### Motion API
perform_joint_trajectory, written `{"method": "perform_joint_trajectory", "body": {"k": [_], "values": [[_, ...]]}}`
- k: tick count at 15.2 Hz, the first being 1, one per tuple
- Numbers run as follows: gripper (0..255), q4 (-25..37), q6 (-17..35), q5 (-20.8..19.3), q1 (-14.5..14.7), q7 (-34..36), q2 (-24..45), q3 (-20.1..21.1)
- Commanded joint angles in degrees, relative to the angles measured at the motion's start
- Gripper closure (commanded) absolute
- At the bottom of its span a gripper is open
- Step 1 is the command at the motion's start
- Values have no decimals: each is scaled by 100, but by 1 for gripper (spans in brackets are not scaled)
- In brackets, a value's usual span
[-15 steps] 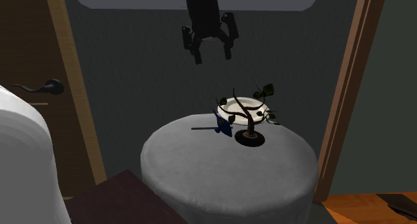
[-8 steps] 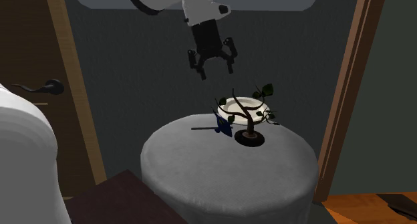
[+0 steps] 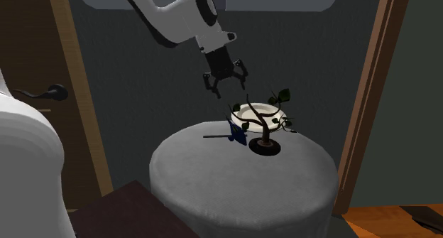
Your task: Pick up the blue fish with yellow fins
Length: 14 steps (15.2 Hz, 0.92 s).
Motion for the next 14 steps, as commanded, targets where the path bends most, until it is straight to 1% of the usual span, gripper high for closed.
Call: {"method": "perform_joint_trajectory", "body": {"k": [1, 6, 10, 14], "values": [[0, 192, 193, -298, 54, 25, 374, 77], [0, 727, 583, -1117, 235, 141, 1319, 180], [0, 1220, 807, -1791, 457, 234, 2072, 176], [0, 1209, 948, -1948, 492, 400, 2235, 121]]}}
